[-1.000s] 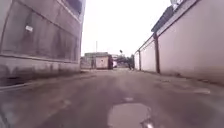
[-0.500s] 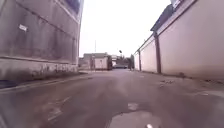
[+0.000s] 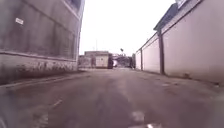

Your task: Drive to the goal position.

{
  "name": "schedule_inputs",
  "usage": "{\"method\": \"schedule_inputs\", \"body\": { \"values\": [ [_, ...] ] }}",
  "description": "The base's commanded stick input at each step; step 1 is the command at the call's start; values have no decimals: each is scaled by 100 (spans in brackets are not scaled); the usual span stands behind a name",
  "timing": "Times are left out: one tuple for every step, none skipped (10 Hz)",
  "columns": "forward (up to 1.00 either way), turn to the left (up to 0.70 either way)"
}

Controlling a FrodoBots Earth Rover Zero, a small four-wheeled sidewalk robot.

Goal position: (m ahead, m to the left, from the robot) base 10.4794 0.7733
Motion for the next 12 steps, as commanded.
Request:
{"method": "schedule_inputs", "body": {
  "values": [
    [70, 0],
    [70, 0],
    [70, 0],
    [70, 0],
    [70, 0],
    [70, -17],
    [70, -29],
    [70, -30],
    [70, -5],
    [70, 0],
    [70, 0],
    [70, 0]
  ]
}}
